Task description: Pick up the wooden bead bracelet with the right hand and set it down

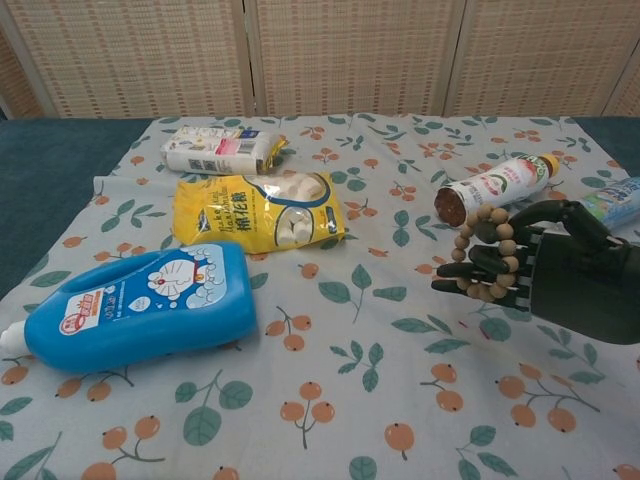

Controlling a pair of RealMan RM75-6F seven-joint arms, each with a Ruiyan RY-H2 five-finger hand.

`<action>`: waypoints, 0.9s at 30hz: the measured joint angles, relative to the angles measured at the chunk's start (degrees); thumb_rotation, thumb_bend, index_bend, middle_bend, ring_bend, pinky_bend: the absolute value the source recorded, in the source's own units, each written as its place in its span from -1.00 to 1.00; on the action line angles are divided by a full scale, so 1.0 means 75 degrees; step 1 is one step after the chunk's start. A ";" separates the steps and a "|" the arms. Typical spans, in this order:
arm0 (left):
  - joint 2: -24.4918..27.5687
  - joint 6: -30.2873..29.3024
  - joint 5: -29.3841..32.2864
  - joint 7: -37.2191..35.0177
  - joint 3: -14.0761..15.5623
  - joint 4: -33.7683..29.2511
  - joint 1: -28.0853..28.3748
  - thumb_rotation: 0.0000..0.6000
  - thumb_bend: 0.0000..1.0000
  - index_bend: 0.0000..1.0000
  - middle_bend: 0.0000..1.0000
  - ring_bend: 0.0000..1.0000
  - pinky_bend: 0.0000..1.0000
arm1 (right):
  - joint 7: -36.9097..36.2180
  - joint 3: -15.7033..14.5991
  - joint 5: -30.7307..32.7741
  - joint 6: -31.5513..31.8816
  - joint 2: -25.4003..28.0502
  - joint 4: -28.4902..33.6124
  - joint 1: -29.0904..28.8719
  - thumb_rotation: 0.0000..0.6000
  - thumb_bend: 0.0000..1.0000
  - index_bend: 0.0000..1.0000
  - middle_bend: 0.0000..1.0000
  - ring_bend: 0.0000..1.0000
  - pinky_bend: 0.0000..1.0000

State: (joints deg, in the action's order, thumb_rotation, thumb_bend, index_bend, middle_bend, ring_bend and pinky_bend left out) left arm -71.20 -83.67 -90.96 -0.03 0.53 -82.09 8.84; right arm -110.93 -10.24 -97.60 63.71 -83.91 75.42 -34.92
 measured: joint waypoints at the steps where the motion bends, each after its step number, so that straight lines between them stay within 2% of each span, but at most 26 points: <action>1: 0.0000 -0.0003 -0.0003 0.0000 0.0001 0.0001 -0.0001 1.00 -0.13 -1.00 -1.00 -1.00 -0.58 | 0.0015 -0.0006 -0.0002 -0.0002 0.0004 0.0000 -0.0006 -0.22 0.86 0.20 0.30 -0.39 -0.78; 3: 0.0000 -0.0002 -0.0004 0.0000 0.0000 -0.0002 0.0000 1.00 -0.13 -1.00 -1.00 -1.00 -0.58 | 0.0066 -0.0015 0.0008 -0.0015 0.0016 0.0009 -0.0017 -0.04 1.00 0.19 0.30 -0.40 -0.78; 6: 0.0006 0.0000 -0.0011 -0.0011 0.0004 -0.0003 0.0000 1.00 -0.13 -1.00 -1.00 -1.00 -0.58 | 0.0092 -0.0039 0.0014 -0.0059 0.0062 0.0060 -0.0060 0.22 1.00 0.16 0.30 -0.42 -0.78; 8: 0.0012 -0.0010 -0.0022 -0.0018 0.0004 -0.0010 0.0002 1.00 -0.13 -1.00 -1.00 -1.00 -0.58 | 0.0078 -0.0056 0.0010 -0.0066 0.0088 0.0089 -0.0079 0.26 1.00 0.15 0.30 -0.42 -0.78; 11: 0.0011 -0.0020 -0.0028 -0.0019 0.0007 -0.0006 -0.0004 1.00 -0.13 -1.00 -1.00 -1.00 -0.58 | 0.0178 -0.0066 0.0025 -0.0040 0.0081 0.0084 -0.0057 0.08 0.97 0.11 0.30 -0.43 -0.78; 13: 0.0009 -0.0022 -0.0031 -0.0018 0.0008 -0.0005 -0.0005 1.00 -0.13 -1.00 -1.00 -1.00 -0.58 | 0.0320 -0.0060 0.0057 -0.0023 0.0060 0.0069 -0.0030 -0.03 0.83 0.10 0.30 -0.43 -0.78; 15: 0.0007 -0.0022 -0.0031 -0.0017 0.0008 -0.0005 -0.0005 1.00 -0.13 -1.00 -1.00 -1.00 -0.58 | 0.0409 -0.0056 0.0080 -0.0016 0.0044 0.0058 -0.0011 -0.19 0.50 0.07 0.30 -0.43 -0.78; 16: 0.0006 -0.0021 -0.0031 -0.0014 0.0008 -0.0004 -0.0004 1.00 -0.13 -1.00 -1.00 -1.00 -0.58 | 0.0454 -0.0055 0.0088 -0.0019 0.0038 0.0053 -0.0006 -0.26 0.22 0.06 0.30 -0.43 -0.78; 17: 0.0006 -0.0018 -0.0029 -0.0013 0.0007 -0.0005 -0.0004 1.00 -0.13 -1.00 -1.00 -1.00 -0.58 | 0.0518 -0.0052 0.0102 -0.0024 0.0032 0.0049 0.0002 -0.31 0.04 0.04 0.30 -0.43 -0.78; 19: 0.0005 -0.0012 -0.0023 -0.0007 0.0006 -0.0001 -0.0003 1.00 -0.13 -1.00 -1.00 -1.00 -0.58 | 0.0734 -0.0037 0.0155 -0.0044 0.0016 0.0051 0.0025 -0.36 -0.16 0.02 0.30 -0.43 -0.78; 22: -0.0005 0.0004 -0.0015 0.0009 0.0005 0.0006 0.0001 1.00 -0.13 -1.00 -1.00 -1.00 -0.58 | 0.1098 -0.0032 0.0204 -0.0079 -0.0005 0.0063 0.0059 -0.41 -0.33 -0.01 0.30 -0.43 -0.78; 27: -0.0007 0.0003 -0.0011 0.0015 0.0001 0.0008 0.0001 1.00 -0.13 -1.00 -1.00 -1.00 -0.58 | 0.1364 -0.0041 0.0214 -0.0116 -0.0006 0.0107 0.0085 -0.43 -0.49 -0.04 0.30 -0.43 -0.78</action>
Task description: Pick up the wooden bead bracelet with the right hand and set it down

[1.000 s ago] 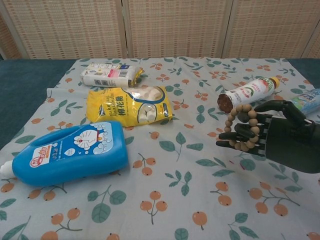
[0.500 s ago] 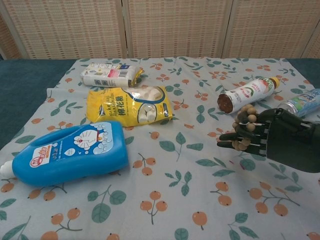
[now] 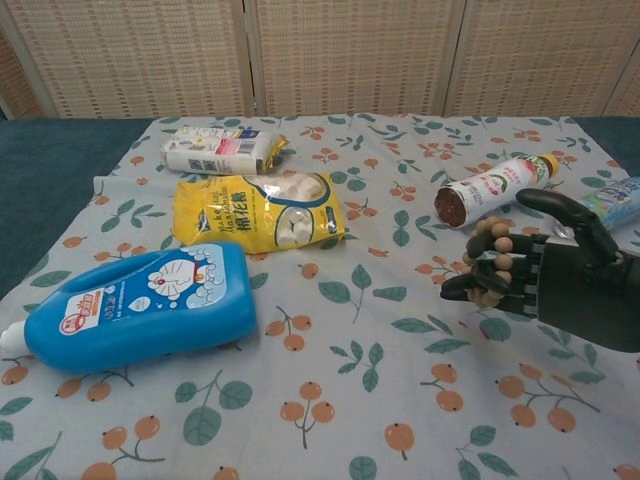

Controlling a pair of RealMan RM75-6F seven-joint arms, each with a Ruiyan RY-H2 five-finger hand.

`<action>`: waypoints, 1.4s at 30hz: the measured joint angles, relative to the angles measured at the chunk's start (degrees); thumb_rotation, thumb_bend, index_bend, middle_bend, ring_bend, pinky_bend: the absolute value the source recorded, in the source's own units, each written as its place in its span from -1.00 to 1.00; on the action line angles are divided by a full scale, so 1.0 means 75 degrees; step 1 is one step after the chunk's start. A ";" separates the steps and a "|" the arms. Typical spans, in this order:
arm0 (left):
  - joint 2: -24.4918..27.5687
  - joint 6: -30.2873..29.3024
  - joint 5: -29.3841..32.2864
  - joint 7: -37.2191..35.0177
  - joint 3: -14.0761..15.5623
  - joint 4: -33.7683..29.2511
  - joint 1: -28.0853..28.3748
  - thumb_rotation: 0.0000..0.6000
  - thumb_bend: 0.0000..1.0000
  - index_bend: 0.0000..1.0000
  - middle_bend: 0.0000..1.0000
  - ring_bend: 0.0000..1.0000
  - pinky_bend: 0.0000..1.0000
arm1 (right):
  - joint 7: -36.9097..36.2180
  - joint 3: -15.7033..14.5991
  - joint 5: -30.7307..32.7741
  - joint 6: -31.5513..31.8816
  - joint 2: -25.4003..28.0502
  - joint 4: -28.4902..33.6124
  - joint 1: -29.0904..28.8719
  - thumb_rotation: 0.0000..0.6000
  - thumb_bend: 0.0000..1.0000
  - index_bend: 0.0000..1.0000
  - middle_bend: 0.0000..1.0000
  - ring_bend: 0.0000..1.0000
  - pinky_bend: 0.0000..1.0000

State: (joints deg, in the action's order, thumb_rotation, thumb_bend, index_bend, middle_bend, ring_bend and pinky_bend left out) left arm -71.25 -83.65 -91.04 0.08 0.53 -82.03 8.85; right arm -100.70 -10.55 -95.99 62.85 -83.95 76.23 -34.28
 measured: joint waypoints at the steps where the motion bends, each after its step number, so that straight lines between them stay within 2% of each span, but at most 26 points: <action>1: 0.0000 -0.0001 -0.0003 -0.0002 0.0003 0.0002 -0.0002 1.00 -0.13 -1.00 -1.00 -1.00 -0.58 | -0.0004 0.0002 -0.0005 0.0002 0.0005 0.0009 -0.0004 -0.43 -0.51 -0.04 0.30 -0.43 -0.78; 4: 0.0004 -0.0010 -0.0010 -0.0014 0.0006 -0.0004 -0.0005 1.00 -0.13 -1.00 -1.00 -1.00 -0.58 | -0.0118 0.0005 -0.0028 0.0057 0.0005 0.0033 0.0002 -0.42 -0.45 0.01 0.30 -0.43 -0.78; 9: 0.0010 -0.0024 -0.0014 0.0002 0.0004 -0.0025 -0.0011 1.00 -0.13 -1.00 -1.00 -1.00 -0.58 | -0.0779 -0.0010 -0.0199 0.0301 -0.0044 -0.0072 -0.0005 -0.25 -0.02 0.19 0.30 -0.43 -0.78; 12: 0.0015 -0.0031 -0.0013 -0.0007 0.0004 -0.0020 -0.0015 1.00 -0.13 -1.00 -1.00 -1.00 -0.58 | -0.1101 -0.0023 -0.0326 0.0437 -0.0087 -0.0235 -0.0049 -0.17 0.15 0.26 0.30 -0.43 -0.79; 22: 0.0011 -0.0026 -0.0024 -0.0010 0.0007 -0.0015 -0.0011 1.00 -0.13 -1.00 -1.00 -1.00 -0.58 | -0.1185 -0.0068 -0.0330 0.0572 -0.0100 -0.0317 -0.0057 0.09 0.34 0.31 0.30 -0.43 -0.79; 24: 0.0008 -0.0031 -0.0028 -0.0008 0.0006 -0.0016 -0.0012 1.00 -0.13 -1.00 -1.00 -1.00 -0.58 | -0.1239 -0.0079 -0.0327 0.0572 -0.0092 -0.0312 -0.0066 0.18 0.49 0.32 0.30 -0.43 -0.79; 27: 0.0007 -0.0028 -0.0024 -0.0001 0.0007 -0.0020 -0.0013 1.00 -0.13 -1.00 -1.00 -1.00 -0.58 | -0.1223 -0.0087 -0.0305 0.0537 -0.0077 -0.0303 -0.0086 0.48 0.94 0.33 0.31 -0.43 -0.79; 28: 0.0008 -0.0028 -0.0023 -0.0004 0.0007 -0.0021 -0.0014 1.00 -0.13 -1.00 -1.00 -1.00 -0.58 | -0.1194 -0.0087 -0.0295 0.0513 -0.0068 -0.0289 -0.0095 0.55 0.99 0.32 0.31 -0.43 -0.79; 32: 0.0016 -0.0036 -0.0024 -0.0021 0.0001 -0.0022 -0.0014 1.00 -0.13 -1.00 -1.00 -1.00 -0.58 | -0.1229 -0.0077 -0.0275 0.0484 -0.0021 -0.0204 -0.0138 0.95 1.00 0.21 0.30 -0.43 -0.79; 33: 0.0023 -0.0037 -0.0025 -0.0027 0.0000 -0.0026 -0.0012 1.00 -0.13 -1.00 -1.00 -1.00 -0.58 | -0.1229 -0.0074 -0.0275 0.0479 -0.0011 -0.0194 -0.0151 0.99 1.00 0.19 0.30 -0.43 -0.79; 42: 0.0031 -0.0062 -0.0034 -0.0057 0.0001 -0.0006 -0.0023 1.00 -0.13 -1.00 -1.00 -1.00 -0.58 | -0.1483 -0.0109 -0.0364 0.0545 0.0012 -0.0195 -0.0231 1.00 1.00 0.11 0.31 -0.43 -0.78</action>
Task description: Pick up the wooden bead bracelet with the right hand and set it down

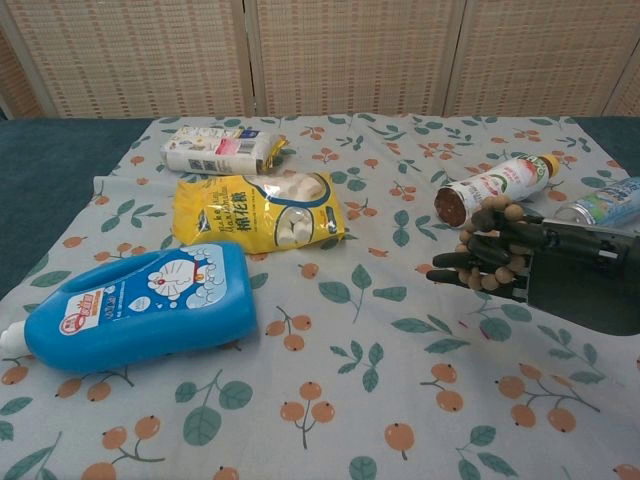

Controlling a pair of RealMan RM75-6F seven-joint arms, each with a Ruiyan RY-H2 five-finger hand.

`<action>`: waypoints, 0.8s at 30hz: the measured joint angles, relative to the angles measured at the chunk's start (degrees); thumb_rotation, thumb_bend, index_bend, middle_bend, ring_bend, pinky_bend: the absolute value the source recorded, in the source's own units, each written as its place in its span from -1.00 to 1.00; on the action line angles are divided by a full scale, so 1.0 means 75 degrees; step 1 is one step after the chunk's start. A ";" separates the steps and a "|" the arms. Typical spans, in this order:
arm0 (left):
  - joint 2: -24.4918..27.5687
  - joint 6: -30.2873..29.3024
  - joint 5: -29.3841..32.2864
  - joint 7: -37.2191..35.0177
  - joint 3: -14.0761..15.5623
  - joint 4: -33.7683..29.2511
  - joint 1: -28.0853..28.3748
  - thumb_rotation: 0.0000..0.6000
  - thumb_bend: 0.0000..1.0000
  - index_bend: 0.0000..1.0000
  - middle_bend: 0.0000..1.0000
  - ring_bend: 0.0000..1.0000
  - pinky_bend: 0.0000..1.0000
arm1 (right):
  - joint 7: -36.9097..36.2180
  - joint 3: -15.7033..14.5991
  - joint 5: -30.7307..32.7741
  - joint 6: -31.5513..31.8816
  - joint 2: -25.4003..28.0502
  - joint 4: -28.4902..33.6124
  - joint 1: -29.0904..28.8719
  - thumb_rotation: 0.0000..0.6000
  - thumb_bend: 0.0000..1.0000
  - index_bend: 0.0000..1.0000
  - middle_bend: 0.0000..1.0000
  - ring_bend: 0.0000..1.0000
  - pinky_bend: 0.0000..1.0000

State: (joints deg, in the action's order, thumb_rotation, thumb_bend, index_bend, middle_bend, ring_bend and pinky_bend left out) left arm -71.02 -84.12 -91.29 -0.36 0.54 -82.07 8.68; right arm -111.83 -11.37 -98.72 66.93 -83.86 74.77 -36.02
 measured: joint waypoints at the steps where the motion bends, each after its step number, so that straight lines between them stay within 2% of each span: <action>1: 0.0007 -0.0001 -0.0002 -0.0007 0.0001 -0.0008 -0.0001 1.00 -0.13 -1.00 -1.00 -1.00 -0.58 | -0.0005 -0.0003 -0.0003 0.0008 -0.0004 -0.0007 -0.0002 1.00 1.00 0.11 0.30 -0.43 -0.78; 8: 0.0010 0.0008 0.0003 -0.0013 0.0001 -0.0012 -0.0001 1.00 -0.13 -1.00 -1.00 -1.00 -0.58 | 0.0162 -0.0031 -0.0014 -0.0039 0.0011 -0.0013 -0.0042 1.00 1.00 -0.01 0.31 -0.53 -0.82; 16: 0.0006 0.0019 -0.0005 -0.0018 0.0007 -0.0016 0.0003 1.00 -0.13 -1.00 -1.00 -1.00 -0.58 | 0.0891 -0.0023 0.0076 -0.0165 0.0053 0.0046 -0.0042 1.00 1.00 -0.02 0.30 -0.54 -0.84; 20: 0.0027 -0.0006 -0.0016 -0.0021 0.0007 -0.0039 -0.0003 1.00 -0.13 -1.00 -1.00 -1.00 -0.58 | 0.2143 0.0115 0.0281 -0.0186 -0.0012 -0.0016 0.0062 1.00 1.00 -0.02 0.30 -0.54 -0.85; 24: 0.0028 -0.0010 -0.0013 -0.0038 0.0004 -0.0025 -0.0006 1.00 -0.13 -1.00 -1.00 -1.00 -0.58 | 0.4554 0.0372 0.0626 -0.0154 -0.0165 -0.0168 0.0224 1.00 1.00 -0.02 0.30 -0.54 -0.85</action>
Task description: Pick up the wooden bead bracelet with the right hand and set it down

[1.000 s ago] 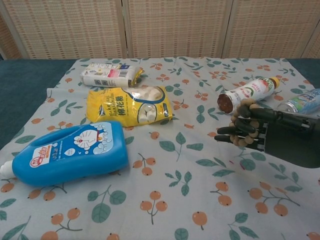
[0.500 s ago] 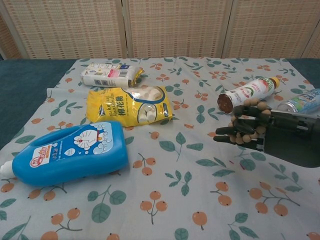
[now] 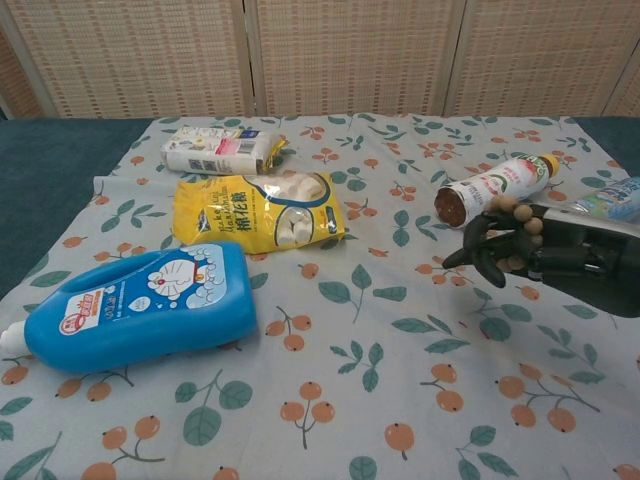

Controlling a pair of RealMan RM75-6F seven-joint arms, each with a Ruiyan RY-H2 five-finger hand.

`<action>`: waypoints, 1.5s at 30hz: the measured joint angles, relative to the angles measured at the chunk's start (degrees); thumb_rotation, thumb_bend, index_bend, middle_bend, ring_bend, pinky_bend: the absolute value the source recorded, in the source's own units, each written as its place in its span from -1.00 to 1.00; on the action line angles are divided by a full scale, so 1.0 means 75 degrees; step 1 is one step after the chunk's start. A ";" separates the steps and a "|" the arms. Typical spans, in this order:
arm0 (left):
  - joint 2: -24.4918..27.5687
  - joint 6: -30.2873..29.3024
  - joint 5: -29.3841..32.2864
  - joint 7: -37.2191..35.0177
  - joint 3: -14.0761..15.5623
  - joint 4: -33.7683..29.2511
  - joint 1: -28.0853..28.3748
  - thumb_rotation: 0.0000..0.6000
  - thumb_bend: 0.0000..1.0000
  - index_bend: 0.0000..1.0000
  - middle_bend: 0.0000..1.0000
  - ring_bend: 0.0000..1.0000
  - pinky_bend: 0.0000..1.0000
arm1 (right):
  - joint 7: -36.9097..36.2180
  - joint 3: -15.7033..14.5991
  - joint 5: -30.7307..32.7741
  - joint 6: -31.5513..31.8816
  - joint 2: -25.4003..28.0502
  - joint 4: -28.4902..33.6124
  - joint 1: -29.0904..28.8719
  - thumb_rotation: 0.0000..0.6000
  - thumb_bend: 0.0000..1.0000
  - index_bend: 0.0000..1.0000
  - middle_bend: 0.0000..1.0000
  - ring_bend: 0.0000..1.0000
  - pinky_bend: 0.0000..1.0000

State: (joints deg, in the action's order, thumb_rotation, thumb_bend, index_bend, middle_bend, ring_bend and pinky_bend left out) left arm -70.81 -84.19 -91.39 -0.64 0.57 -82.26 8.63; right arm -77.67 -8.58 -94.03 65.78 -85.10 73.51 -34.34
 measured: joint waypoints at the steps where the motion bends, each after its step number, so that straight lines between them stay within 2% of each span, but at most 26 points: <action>1: 0.0001 0.0002 -0.0002 -0.0005 0.0001 0.0003 0.0001 1.00 -0.13 -1.00 -1.00 -1.00 -0.58 | 0.0621 0.0064 0.0077 0.0017 -0.0046 -0.0056 0.0035 1.00 1.00 -0.02 0.30 -0.54 -0.85; 9: 0.0001 -0.0018 -0.0004 0.0031 0.0004 -0.0010 -0.0014 1.00 -0.13 -1.00 -1.00 -1.00 -0.58 | 0.6283 0.0527 0.0625 0.0052 -0.0532 -0.1062 0.0274 1.00 1.00 -0.08 0.26 -0.58 -0.87; 12: -0.0006 -0.0009 0.0002 0.0049 0.0006 -0.0014 -0.0012 1.00 -0.13 -1.00 -1.00 -1.00 -0.58 | 0.7952 0.0566 0.0683 -0.0014 -0.0630 -0.1497 0.0323 1.00 1.00 -0.28 0.12 -0.66 -0.93; 16: -0.0028 0.0022 0.0015 0.0082 0.0003 -0.0007 -0.0004 1.00 -0.13 -1.00 -1.00 -1.00 -0.58 | 0.9604 0.0515 0.0670 -0.0201 -0.0618 -0.1878 0.0367 1.00 1.00 -0.66 -0.20 -0.88 -1.00; 18: -0.0027 0.0023 0.0016 0.0079 0.0003 -0.0005 -0.0004 1.00 -0.13 -1.00 -1.00 -1.00 -0.58 | 1.0242 0.0485 0.0728 -0.0483 -0.0514 -0.1878 0.0377 1.00 0.86 -0.78 -0.30 -0.96 -1.00; 21: -0.0021 0.0009 0.0003 0.0069 0.0005 -0.0007 -0.0006 1.00 -0.13 -1.00 -1.00 -1.00 -0.58 | 1.0835 0.0488 0.0953 -0.0980 -0.0290 -0.1615 0.0391 1.00 0.25 -0.94 -0.40 -1.00 -1.00; 23: -0.0017 0.0002 0.0001 0.0062 0.0005 -0.0010 -0.0010 1.00 -0.13 -1.00 -1.00 -1.00 -0.58 | 1.1101 0.0519 0.1134 -0.1146 -0.0166 -0.1396 0.0413 1.00 -0.03 -0.99 -0.47 -1.00 -1.00; 26: -0.0006 -0.0002 0.0004 0.0051 0.0000 -0.0018 -0.0010 1.00 -0.13 -1.00 -1.00 -1.00 -0.58 | 1.1352 0.0590 0.1431 -0.1338 0.0027 -0.1025 0.0458 1.00 -0.33 -1.00 -0.59 -1.00 -1.00; 29: -0.0009 0.0004 0.0001 0.0045 0.0002 -0.0007 -0.0008 1.00 -0.13 -1.00 -1.00 -1.00 -0.58 | 1.1378 0.0643 0.1560 -0.1485 0.0240 -0.0676 0.0483 1.00 -0.44 -1.00 -0.70 -1.00 -1.00; 34: -0.0022 0.0019 0.0011 0.0060 -0.0002 0.0002 -0.0002 1.00 -0.13 -1.00 -1.00 -1.00 -0.58 | 1.1095 0.0699 0.1604 -0.1580 0.0648 -0.0087 0.0513 1.00 -0.46 -1.00 -0.76 -1.00 -0.99; 36: -0.0024 0.0025 0.0011 0.0060 -0.0001 0.0007 0.0001 1.00 -0.13 -1.00 -1.00 -1.00 -0.58 | 1.0905 0.0712 0.1504 -0.1484 0.0762 0.0039 0.0536 1.00 -0.46 -1.00 -0.76 -1.00 -0.88; 38: -0.0031 0.0029 0.0010 0.0069 0.0000 0.0009 0.0003 1.00 -0.13 -1.00 -1.00 -1.00 -0.58 | 1.0759 0.0715 0.1373 -0.1389 0.0864 0.0110 0.0555 1.00 -0.46 -1.00 -0.76 -0.93 -0.81; 42: -0.0044 0.0045 0.0016 0.0083 -0.0002 0.0012 0.0011 1.00 -0.13 -1.00 -1.00 -1.00 -0.58 | 1.0361 0.0714 0.1312 -0.1446 0.1061 0.0280 0.0547 1.00 -0.46 -1.00 -0.77 -0.75 -0.81; 45: -0.0047 0.0054 0.0029 0.0090 -0.0004 0.0013 0.0011 1.00 -0.13 -1.00 -1.00 -1.00 -0.58 | 1.0297 0.0694 0.1401 -0.1787 0.1164 0.0375 0.0484 1.00 -0.46 -1.00 -0.78 -0.87 -0.87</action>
State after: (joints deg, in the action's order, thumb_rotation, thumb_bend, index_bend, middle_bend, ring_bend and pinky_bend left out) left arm -71.16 -83.78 -91.17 0.03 0.54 -82.16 8.71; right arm -0.44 -3.38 -83.52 52.38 -76.37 76.32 -30.71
